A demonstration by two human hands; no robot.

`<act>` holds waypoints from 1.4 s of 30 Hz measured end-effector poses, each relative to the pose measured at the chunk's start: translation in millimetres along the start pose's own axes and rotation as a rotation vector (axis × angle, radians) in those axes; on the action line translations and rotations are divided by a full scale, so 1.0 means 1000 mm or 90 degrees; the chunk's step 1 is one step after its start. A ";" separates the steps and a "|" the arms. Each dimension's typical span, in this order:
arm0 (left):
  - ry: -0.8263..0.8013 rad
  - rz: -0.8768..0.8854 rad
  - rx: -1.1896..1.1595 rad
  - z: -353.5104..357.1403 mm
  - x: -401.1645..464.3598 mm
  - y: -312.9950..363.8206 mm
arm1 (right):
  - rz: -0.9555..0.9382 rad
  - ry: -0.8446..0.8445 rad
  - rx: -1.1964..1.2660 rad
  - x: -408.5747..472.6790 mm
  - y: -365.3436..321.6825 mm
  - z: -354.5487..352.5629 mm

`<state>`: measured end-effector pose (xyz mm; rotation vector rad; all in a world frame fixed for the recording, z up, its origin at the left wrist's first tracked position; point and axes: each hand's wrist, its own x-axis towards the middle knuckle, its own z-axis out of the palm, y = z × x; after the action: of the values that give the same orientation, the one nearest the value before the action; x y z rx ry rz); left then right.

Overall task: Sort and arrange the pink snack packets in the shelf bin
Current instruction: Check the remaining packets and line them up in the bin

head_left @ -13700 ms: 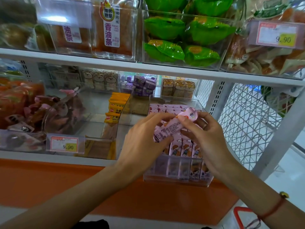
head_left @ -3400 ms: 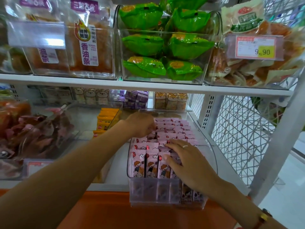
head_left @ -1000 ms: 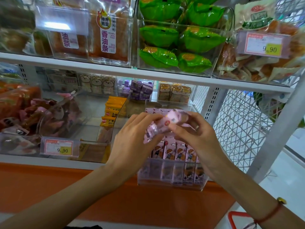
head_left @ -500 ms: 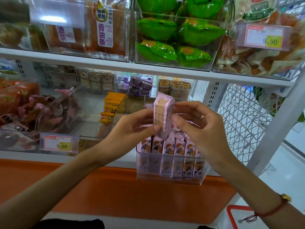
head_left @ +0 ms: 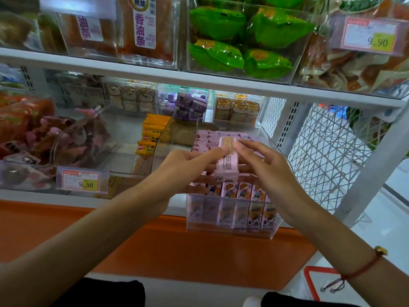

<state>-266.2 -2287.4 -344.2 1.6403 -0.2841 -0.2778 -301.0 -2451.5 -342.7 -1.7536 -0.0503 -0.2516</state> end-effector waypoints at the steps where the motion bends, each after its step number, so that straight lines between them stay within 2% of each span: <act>1: 0.000 0.014 0.008 -0.001 0.000 0.000 | -0.001 0.000 0.001 0.000 0.000 0.000; 5: -0.030 0.162 0.056 -0.004 -0.001 -0.002 | -0.014 -0.027 0.019 0.001 0.001 -0.002; 9: 0.041 0.345 0.232 -0.010 0.001 -0.005 | -0.092 -0.039 -0.040 -0.002 -0.002 -0.004; 13: 0.131 0.382 0.298 -0.014 0.004 -0.009 | -0.105 -0.038 -0.059 -0.004 -0.001 -0.003; 17: 0.167 0.418 0.272 -0.004 0.001 -0.010 | -0.065 0.007 0.063 -0.003 0.001 0.007; 20: 0.097 0.403 0.262 0.000 0.000 -0.009 | -0.087 0.058 0.068 -0.002 0.000 0.008; 24: -0.039 0.278 0.177 -0.005 0.003 -0.003 | -0.093 0.001 0.078 0.003 -0.006 -0.001; 27: -0.150 0.267 0.133 -0.011 0.002 0.003 | -0.115 -0.037 0.033 0.003 -0.008 -0.002; 29: -0.178 0.269 0.142 -0.014 0.001 0.004 | -0.119 -0.057 -0.012 0.002 -0.008 0.000; 31: -0.161 0.258 0.116 -0.016 0.002 0.002 | -0.118 -0.076 -0.035 0.002 -0.006 0.002; 34: -0.055 0.210 -0.011 -0.015 0.006 -0.001 | -0.108 -0.092 -0.031 0.002 -0.003 0.006; 36: 0.008 0.199 -0.053 -0.014 0.008 -0.002 | -0.131 -0.059 -0.078 0.002 0.001 0.011; 39: 0.051 0.202 -0.047 -0.010 0.008 -0.002 | -0.179 0.008 -0.093 0.005 0.005 0.013; 42: 0.111 0.224 -0.023 -0.016 0.011 0.001 | -0.184 -0.001 -0.125 0.010 0.009 0.011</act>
<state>-250.7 -2276.7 -342.4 1.5366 -0.4251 0.1256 -287.7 -2443.9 -351.1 -1.9399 -0.2908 -0.4788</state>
